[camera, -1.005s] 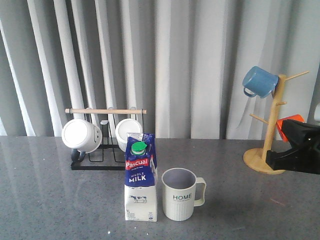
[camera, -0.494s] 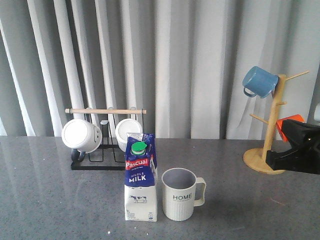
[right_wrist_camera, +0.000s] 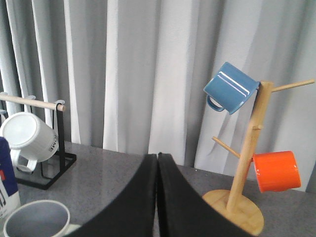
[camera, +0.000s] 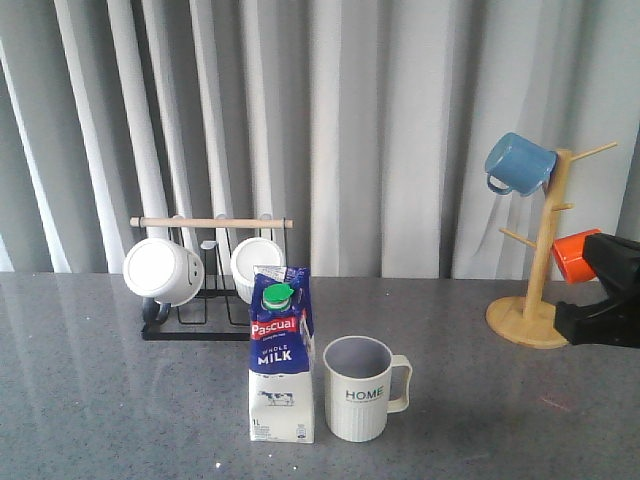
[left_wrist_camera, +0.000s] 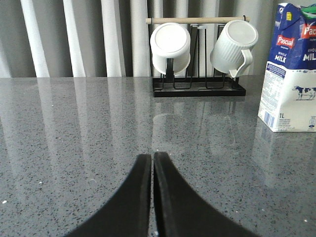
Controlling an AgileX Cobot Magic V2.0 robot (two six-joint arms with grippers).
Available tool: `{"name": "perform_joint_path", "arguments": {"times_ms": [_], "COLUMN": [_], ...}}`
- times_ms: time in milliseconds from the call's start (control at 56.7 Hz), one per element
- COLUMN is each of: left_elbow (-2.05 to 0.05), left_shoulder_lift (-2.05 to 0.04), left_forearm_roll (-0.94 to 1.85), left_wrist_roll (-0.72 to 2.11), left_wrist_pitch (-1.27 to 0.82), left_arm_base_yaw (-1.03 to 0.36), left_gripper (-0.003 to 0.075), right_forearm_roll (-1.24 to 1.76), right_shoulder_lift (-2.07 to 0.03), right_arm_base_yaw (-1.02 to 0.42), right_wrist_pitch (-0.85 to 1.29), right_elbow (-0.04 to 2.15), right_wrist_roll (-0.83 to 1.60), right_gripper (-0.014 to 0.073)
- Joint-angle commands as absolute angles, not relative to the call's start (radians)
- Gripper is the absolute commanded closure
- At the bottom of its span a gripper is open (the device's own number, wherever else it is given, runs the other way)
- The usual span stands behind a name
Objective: Place milk next to cup
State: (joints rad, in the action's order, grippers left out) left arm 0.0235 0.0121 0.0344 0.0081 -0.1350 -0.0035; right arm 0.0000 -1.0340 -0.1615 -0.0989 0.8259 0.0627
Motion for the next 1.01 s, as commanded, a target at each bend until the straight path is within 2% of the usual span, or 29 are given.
{"name": "perform_joint_path", "arguments": {"times_ms": [0,141,317,406,564,988], "left_elbow": [0.001,0.001,0.001,0.001,0.001,0.001], "left_shoulder_lift": [0.025,0.025,0.025,0.025,0.025,0.025], "left_forearm_roll": [0.042,0.042,0.042,0.042,0.042,0.042], "left_wrist_roll": [0.000,0.000,0.000,0.000,0.000,0.000], "left_wrist_pitch": [-0.068,-0.068,-0.068,-0.068,-0.068,-0.068], "left_arm_base_yaw": [-0.002,-0.002,-0.002,-0.002,-0.002,-0.002], "left_gripper": [0.0726,0.0726,0.0726,0.0726,0.0726,0.0726], "right_forearm_roll": [-0.014,-0.019,-0.038,-0.011,0.075,0.022], "right_shoulder_lift": [-0.954,-0.825,-0.655,-0.552,-0.369,0.007], "right_arm_base_yaw": [-0.154,-0.154,-0.154,-0.108,-0.004,0.005], "right_wrist_pitch": [-0.036,0.091,-0.099,-0.186,-0.197,-0.189], "right_elbow": [0.857,0.834,0.616,0.461,0.263,-0.025], "right_wrist_roll": [0.126,0.161,0.164,0.160,0.151,0.020], "right_gripper": [0.0602,0.0602,0.0602,0.0602,0.0602,0.0602]}}
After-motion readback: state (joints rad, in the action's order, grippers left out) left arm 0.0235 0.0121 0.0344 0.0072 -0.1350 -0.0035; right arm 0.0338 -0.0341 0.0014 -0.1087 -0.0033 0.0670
